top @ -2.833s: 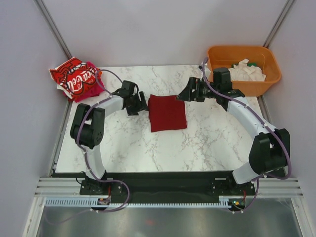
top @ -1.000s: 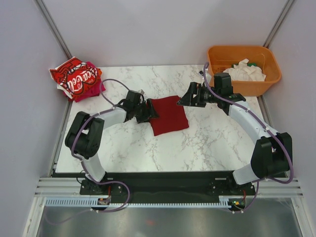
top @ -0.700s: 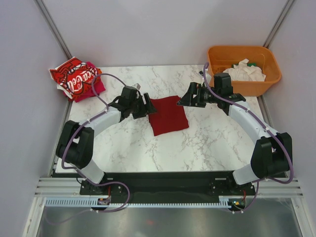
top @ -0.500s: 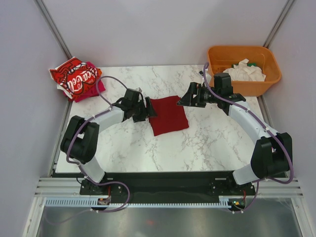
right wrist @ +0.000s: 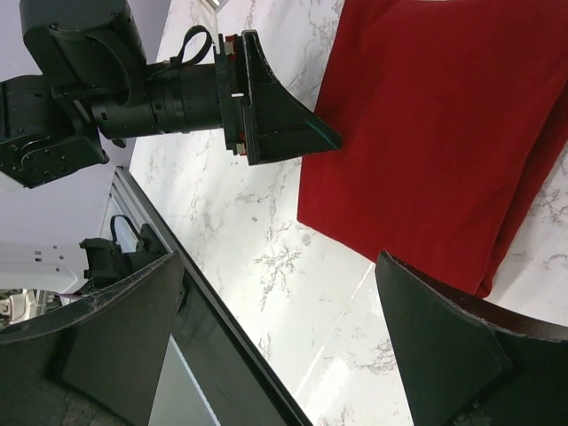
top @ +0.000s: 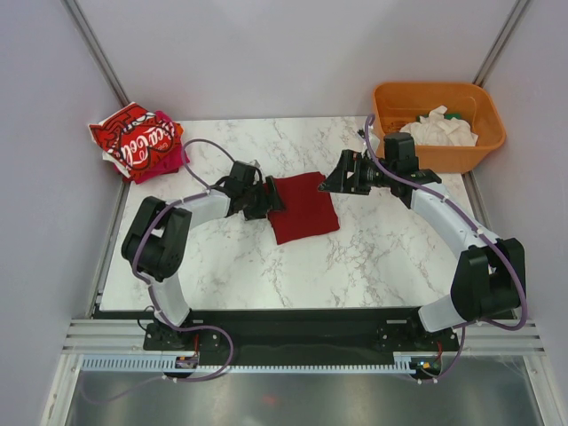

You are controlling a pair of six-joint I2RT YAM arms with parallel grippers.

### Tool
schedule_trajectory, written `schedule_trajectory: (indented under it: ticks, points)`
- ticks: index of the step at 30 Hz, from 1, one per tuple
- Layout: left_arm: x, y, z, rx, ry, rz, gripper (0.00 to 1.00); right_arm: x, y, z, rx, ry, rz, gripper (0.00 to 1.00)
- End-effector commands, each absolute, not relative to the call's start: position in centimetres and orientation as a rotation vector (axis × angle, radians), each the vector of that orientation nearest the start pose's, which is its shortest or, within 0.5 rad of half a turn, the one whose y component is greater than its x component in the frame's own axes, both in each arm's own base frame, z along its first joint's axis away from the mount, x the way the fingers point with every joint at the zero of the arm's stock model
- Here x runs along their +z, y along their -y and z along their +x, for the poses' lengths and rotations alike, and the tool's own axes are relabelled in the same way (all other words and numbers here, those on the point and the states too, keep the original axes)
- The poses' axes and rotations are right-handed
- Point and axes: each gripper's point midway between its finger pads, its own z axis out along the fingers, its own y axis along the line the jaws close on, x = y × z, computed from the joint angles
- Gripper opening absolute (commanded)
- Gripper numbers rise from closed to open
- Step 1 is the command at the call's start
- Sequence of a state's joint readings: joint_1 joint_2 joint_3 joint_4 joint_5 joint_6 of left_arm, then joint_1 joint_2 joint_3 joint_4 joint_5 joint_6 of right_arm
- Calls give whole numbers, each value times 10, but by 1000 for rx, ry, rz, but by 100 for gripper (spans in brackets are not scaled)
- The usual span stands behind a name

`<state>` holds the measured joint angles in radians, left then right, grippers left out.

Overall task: Fold and stack the t-shirts
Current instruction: Neatly place the folded tshirt to the corner

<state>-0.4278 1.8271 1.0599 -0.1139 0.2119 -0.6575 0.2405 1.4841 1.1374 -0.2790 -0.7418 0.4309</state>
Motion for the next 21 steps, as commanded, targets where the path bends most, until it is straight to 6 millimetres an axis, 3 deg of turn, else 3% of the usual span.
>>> schedule_trajectory:
  ticks: [1, 9, 10, 14, 18, 21]
  points:
    - [1, 227, 356, -626, -2644, -224, 82, 214, -218, 338, 1163, -2206, -262, 98]
    - [-21, 222, 345, -638, -2646, -257, 51, 208, -218, 337, 1163, -2220, -259, 98]
    - [-29, 221, 334, -654, -2673, -260, 44, 208, -218, 337, 1165, -2222, -258, 98]
    - [-21, 227, 341, -704, -2619, -245, 5, 205, -221, 334, 1166, -2238, -264, 98]
    - [-15, 236, 355, -764, -2608, -199, 2, 202, -222, 335, 1167, -2247, -263, 98]
    - [9, 233, 371, -816, -2559, -186, 2, 203, -222, 334, 1168, -2245, -266, 98]
